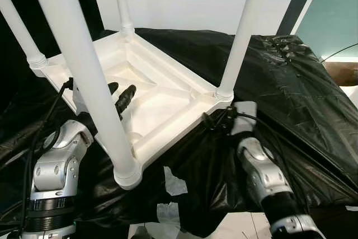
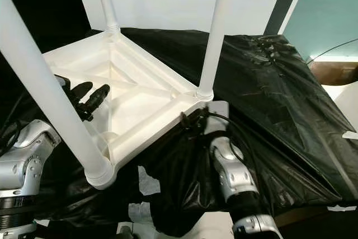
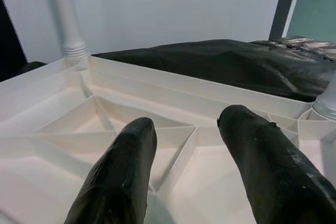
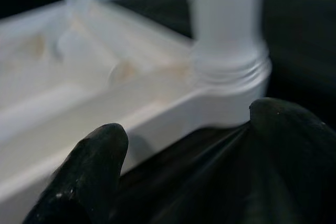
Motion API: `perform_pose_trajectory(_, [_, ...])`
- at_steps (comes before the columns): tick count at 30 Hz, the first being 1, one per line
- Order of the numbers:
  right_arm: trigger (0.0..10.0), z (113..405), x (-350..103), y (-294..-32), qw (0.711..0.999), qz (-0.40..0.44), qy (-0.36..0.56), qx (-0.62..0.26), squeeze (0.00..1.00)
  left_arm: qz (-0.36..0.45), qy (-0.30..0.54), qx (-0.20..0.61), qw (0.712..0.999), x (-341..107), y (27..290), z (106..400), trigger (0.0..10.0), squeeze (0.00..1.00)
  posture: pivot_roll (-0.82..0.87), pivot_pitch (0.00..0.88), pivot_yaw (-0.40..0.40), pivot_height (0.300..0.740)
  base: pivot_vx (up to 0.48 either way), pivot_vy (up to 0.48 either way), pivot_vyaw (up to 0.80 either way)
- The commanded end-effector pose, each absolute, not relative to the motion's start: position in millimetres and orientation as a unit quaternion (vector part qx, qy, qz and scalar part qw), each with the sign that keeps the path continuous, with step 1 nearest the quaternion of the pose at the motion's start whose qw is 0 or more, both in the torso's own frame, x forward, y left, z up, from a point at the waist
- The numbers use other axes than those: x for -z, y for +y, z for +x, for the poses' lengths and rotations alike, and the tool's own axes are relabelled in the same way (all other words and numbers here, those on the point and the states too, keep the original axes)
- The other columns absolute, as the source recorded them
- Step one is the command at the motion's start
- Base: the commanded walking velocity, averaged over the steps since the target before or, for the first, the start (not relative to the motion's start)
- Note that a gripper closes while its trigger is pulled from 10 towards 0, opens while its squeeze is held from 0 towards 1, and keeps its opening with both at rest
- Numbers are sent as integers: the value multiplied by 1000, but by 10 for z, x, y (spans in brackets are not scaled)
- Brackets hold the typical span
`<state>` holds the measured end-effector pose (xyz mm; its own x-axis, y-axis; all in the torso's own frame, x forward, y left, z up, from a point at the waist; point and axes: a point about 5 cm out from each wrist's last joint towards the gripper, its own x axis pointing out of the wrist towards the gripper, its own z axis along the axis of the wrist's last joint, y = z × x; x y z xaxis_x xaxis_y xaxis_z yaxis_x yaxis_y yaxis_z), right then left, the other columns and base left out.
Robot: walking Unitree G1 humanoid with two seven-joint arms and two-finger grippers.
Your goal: Building children table
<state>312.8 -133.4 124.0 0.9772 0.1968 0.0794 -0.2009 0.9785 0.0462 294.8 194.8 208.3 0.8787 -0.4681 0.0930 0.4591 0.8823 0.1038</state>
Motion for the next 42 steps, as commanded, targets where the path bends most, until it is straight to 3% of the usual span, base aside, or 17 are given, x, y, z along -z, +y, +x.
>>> perform_pose_trajectory(1, [10000,3102,-1287,-1410,995,39,-54,-74,0,41,-55,278,958,-2059,1906,2940,10000,0,135,78,-56,740,0,0,0])
perform_pose_trajectory(8, [10000,3104,-1121,-1454,998,42,4,-52,0,34,-54,310,949,-2031,1815,2914,10000,0,133,75,-53,740,0,0,0])
perform_pose_trajectory(12, [10000,3152,-1092,-1415,997,41,22,-54,0,19,-60,349,935,-2041,1682,2843,10000,0,134,73,-51,740,0,0,0])
perform_pose_trajectory(14, [10000,3228,-1099,-1373,996,42,35,-65,0,8,-63,399,915,-2046,1525,2728,10000,0,137,70,-51,740,0,0,0])
perform_pose_trajectory(24, [10000,3398,-1157,-1359,996,26,42,-80,0,-9,-46,469,882,-1975,1297,2520,10000,0,145,70,-53,740,0,0,0])
perform_pose_trajectory(33, [10000,3661,-1255,-1282,986,-20,58,-158,0,-33,-14,540,841,-1908,929,2113,10000,0,178,71,-70,740,0,0,0])
perform_pose_trajectory(38, [10000,3689,-1284,-1253,983,-23,54,-174,0,-35,-11,548,836,-1905,878,2081,10000,0,178,71,-70,740,0,0,0])
perform_pose_trajectory(42, [10000,3797,-1415,-1078,969,-41,46,-239,0,-30,0,584,811,-1896,674,2035,10000,0,186,78,-78,740,0,0,0])
